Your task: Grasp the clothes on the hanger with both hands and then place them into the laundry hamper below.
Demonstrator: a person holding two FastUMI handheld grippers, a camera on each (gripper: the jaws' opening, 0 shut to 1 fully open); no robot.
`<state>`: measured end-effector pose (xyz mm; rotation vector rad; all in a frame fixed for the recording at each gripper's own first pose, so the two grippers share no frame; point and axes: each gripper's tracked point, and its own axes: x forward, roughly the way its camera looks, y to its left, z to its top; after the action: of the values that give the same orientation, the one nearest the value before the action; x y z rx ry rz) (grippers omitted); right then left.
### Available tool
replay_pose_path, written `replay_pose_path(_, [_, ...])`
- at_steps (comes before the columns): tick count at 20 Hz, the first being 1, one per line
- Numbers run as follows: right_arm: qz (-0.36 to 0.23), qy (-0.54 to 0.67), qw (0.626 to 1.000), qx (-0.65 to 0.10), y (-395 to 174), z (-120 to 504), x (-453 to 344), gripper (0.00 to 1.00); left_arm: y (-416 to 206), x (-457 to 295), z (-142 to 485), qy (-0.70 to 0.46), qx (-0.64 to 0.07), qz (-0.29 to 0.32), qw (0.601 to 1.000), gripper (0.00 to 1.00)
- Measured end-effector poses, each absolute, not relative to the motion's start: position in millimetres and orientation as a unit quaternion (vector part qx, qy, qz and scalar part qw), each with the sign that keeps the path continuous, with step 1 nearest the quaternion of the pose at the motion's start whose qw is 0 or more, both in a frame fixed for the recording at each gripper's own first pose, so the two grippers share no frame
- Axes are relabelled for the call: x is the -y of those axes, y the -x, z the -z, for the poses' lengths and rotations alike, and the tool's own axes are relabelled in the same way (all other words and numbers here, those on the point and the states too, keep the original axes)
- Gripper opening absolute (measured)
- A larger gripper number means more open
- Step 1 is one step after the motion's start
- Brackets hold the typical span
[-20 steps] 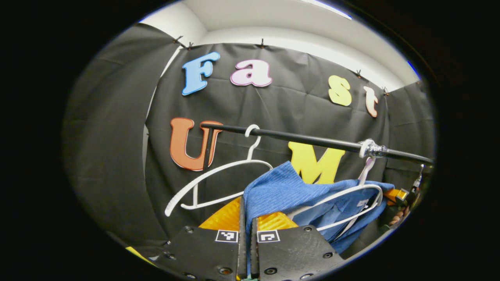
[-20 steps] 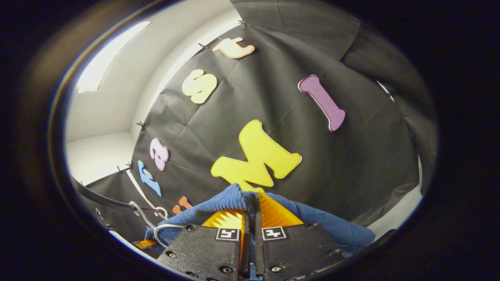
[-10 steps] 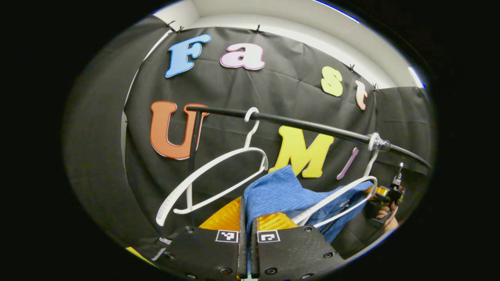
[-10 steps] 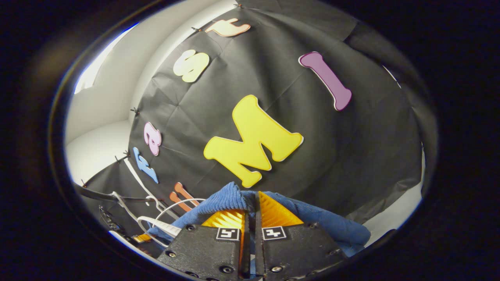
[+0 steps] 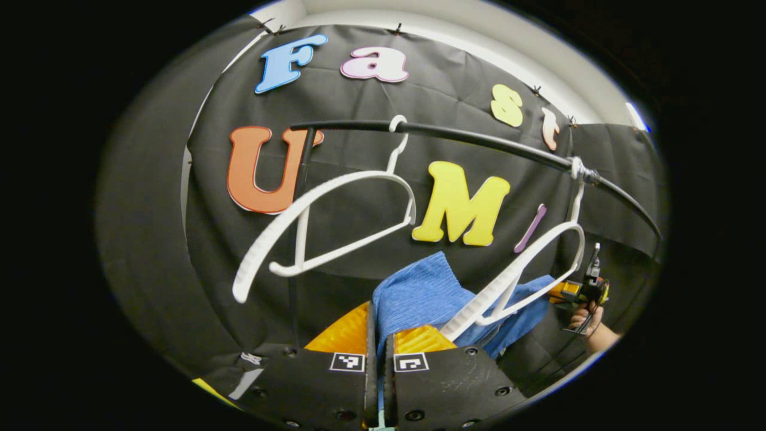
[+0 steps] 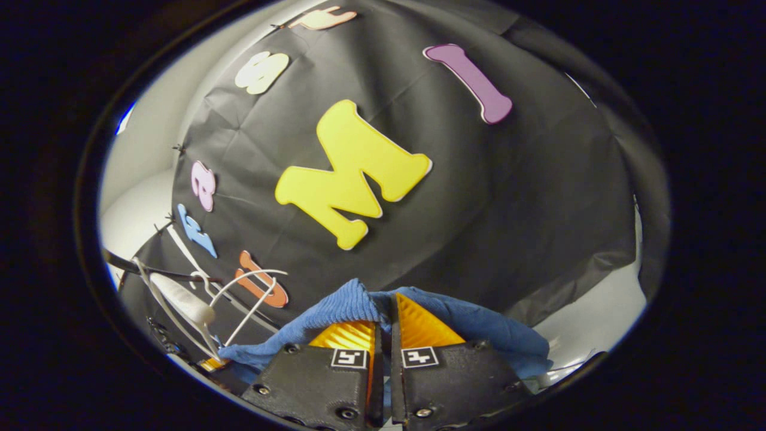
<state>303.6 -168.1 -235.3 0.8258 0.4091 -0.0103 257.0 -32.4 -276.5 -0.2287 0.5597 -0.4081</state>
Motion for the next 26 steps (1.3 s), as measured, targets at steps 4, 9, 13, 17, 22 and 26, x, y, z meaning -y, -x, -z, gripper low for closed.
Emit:
replay_pose_path(4, [0.018, -0.395, 0.891, -0.224, -282, 264, 157, 0.08, -231, 23, 297, 0.139, -0.29, 0.185, 0.929, 0.04])
replay_pose_path(9, [0.028, -0.38, 0.886, -0.264, -245, 297, 131, 0.08, -183, 38, 327, 0.17, -0.312, 0.186, 0.916, 0.04])
replay_pose_path(13, [0.01, -0.36, 0.892, -0.274, -213, 292, 96, 0.08, -150, 57, 315, 0.17, -0.303, 0.213, 0.913, 0.04])
replay_pose_path(17, [-0.021, -0.341, 0.899, -0.275, -176, 278, 53, 0.08, -123, 86, 280, 0.173, -0.278, 0.256, 0.91, 0.09])
replay_pose_path(22, [-0.079, -0.287, 0.918, -0.264, -142, 230, -6, 0.08, -99, 125, 231, 0.162, -0.245, 0.324, 0.899, 0.04])
replay_pose_path(26, [-0.131, -0.295, 0.914, -0.245, -125, 189, -44, 0.08, -80, 146, 196, 0.164, -0.216, 0.367, 0.89, 0.04])
